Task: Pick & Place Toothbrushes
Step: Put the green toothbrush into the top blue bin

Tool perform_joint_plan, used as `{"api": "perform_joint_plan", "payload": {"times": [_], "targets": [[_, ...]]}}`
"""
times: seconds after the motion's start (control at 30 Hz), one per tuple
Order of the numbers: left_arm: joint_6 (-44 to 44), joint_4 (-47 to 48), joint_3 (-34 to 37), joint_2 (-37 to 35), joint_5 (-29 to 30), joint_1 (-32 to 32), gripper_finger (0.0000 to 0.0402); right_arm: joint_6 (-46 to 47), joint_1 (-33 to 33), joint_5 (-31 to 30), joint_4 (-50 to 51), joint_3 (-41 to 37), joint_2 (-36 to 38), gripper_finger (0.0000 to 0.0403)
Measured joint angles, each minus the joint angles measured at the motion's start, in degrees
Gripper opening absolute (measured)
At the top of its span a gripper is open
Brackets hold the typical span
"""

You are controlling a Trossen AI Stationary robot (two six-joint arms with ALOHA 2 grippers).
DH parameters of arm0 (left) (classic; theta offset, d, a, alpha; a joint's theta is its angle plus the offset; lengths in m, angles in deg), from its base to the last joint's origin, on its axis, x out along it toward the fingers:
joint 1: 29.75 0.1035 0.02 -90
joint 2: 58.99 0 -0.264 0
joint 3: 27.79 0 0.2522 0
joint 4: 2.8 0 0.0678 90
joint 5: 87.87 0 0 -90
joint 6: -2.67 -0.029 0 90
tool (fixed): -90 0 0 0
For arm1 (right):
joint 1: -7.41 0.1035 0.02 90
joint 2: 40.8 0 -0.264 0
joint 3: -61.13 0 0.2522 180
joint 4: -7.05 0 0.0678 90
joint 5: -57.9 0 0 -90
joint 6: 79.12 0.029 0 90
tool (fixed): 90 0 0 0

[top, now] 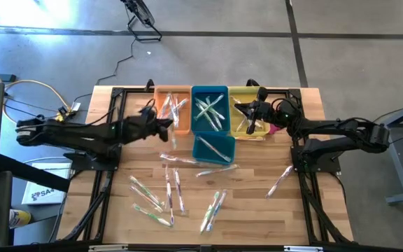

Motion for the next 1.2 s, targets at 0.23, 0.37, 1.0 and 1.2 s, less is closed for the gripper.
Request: {"api": "perform_joint_plan", "payload": {"times": [0.23, 0.37, 1.0, 1.2], "targets": [[-5.4, -20.3, 0.0, 8.4, -19.4, 14.7, 0.0011, 0.0, 0.0, 0.0, 0.1, 0.0, 0.0, 0.0002], [-2.6, -26.4, -2.1, 14.1, -29.1, 20.0, 0.0011, 0.0, 0.0, 0.0, 0.2, 0.0, 0.0, 0.0002], [-14.4, -3.5, -35.0, 40.0, -31.7, 23.7, 0.0011, 0.0, 0.0, 0.0, 0.4, 0.0, 0.0, 0.0002], [-16.0, -2.8, -40.4, 46.4, -32.2, 23.7, 0.0011, -0.4, 0.0, 0.0, 0.6, 0.0, 0.0, 0.0002]]}}
